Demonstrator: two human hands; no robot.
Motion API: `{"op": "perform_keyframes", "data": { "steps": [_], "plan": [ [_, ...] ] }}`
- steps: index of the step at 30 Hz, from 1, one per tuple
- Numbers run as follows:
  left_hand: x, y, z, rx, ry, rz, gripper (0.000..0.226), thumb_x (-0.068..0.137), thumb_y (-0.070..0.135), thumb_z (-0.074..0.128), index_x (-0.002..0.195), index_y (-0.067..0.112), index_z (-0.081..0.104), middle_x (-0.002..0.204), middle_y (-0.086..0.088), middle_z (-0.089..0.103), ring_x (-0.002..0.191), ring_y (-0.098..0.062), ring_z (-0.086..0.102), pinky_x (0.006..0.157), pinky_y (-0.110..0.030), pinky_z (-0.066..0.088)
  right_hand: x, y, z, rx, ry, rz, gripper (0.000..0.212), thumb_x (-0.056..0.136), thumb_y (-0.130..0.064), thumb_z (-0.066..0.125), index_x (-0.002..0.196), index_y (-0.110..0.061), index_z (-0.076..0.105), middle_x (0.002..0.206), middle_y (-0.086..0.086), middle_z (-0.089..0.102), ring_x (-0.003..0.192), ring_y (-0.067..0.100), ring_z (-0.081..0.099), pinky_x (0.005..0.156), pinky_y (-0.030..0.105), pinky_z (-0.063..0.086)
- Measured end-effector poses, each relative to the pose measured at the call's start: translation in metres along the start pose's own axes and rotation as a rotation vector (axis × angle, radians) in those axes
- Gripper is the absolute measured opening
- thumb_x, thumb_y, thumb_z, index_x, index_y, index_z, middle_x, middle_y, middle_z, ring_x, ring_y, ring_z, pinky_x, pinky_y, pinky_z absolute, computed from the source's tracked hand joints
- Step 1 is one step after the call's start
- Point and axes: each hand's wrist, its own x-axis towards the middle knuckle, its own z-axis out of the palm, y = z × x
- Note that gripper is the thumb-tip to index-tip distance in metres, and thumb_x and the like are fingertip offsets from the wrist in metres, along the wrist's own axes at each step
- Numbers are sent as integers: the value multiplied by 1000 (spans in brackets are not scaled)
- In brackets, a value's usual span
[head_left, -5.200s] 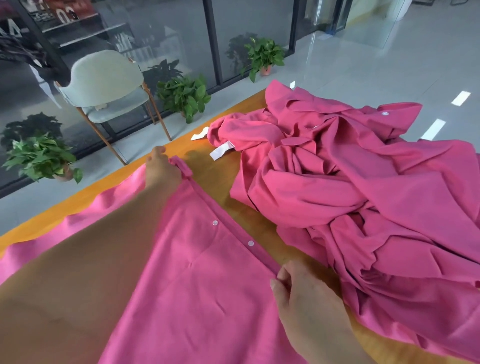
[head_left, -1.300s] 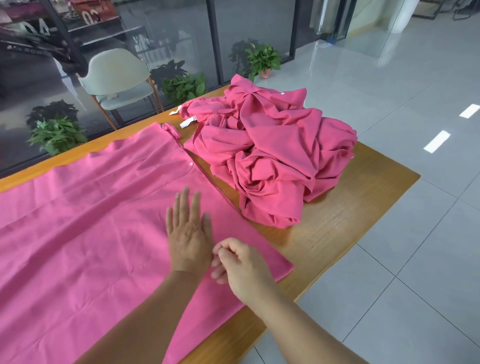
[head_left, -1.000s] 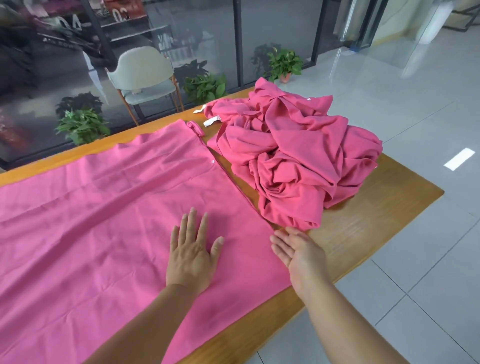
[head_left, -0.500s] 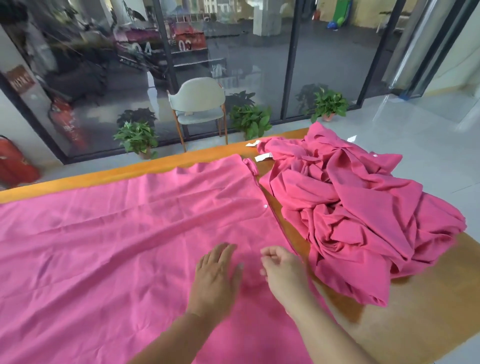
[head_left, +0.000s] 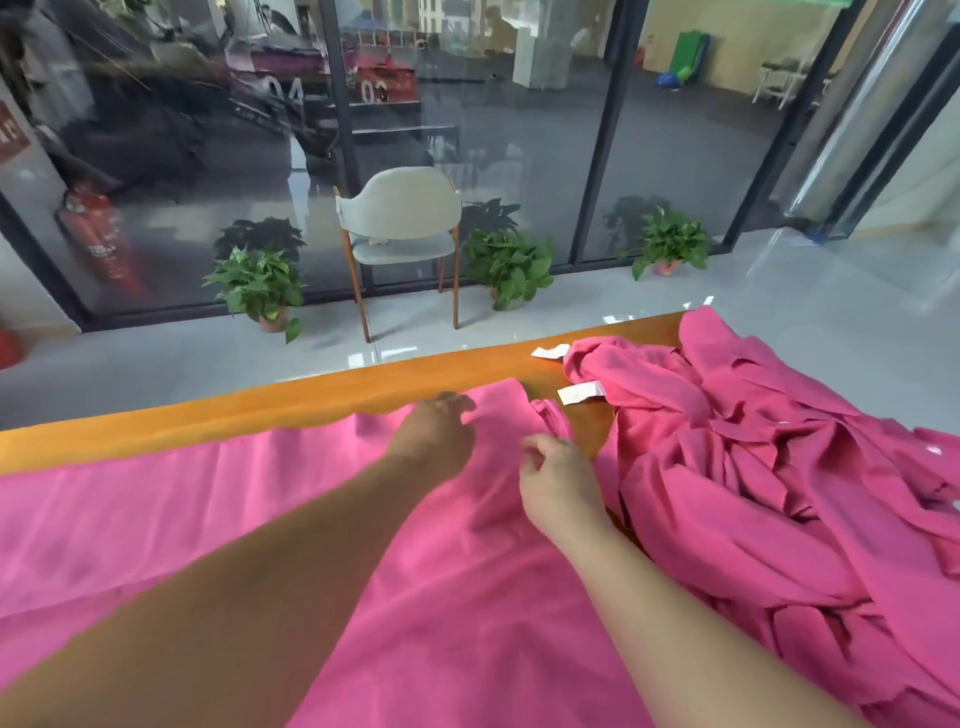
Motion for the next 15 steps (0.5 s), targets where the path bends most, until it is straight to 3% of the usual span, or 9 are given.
{"op": "perform_keyframes", "data": {
  "steps": [3,6,8,9,11,13,15],
  "plan": [
    [42,3,5,22,-88,-31,49,100,18,44,148,19,37,155,-1,36,138,-23,39,110,-34,35,37,6,9,7,64,23,36,96,-6,45,124,-13,65,132,9,58,126,24,51,101,26,35],
    [76,5,15,37,-202,-65,58,101,24,46,154,21,22,158,-4,27,143,-26,30,113,-41,34,70,10,3,-39,131,54,40,91,-5,46,125,-16,64,126,8,58,116,26,56,93,29,41],
    [90,6,19,79,-216,-65,57,98,30,51,150,21,31,152,-5,37,138,-27,37,110,-42,38,91,11,-3,-117,109,104,42,93,-10,50,133,-19,57,133,9,49,116,29,56,91,32,43],
    [94,6,21,77,-207,-70,49,96,30,54,144,23,43,144,-4,46,130,-25,45,107,-40,41,102,12,-5,-180,62,131,42,94,-15,53,136,-19,54,137,10,47,118,31,55,92,33,44],
    [100,5,25,-14,-170,-84,22,91,21,58,111,28,66,122,4,61,112,-21,57,96,-35,50,123,14,-6,-310,-49,154,37,94,-26,58,129,-17,62,135,11,54,117,31,57,92,34,48],
    [101,3,26,-136,-131,-103,19,86,12,61,76,29,62,103,7,65,94,-16,61,79,-28,52,137,15,-8,-348,-87,152,30,92,-29,60,117,-16,70,125,10,64,112,30,60,92,34,52],
    [98,0,24,-225,-105,-116,26,82,5,62,66,25,55,85,7,63,77,-15,58,62,-24,48,145,17,-10,-346,-84,145,29,90,-22,55,111,-11,71,118,11,66,109,31,60,92,34,51]
  ]
}}
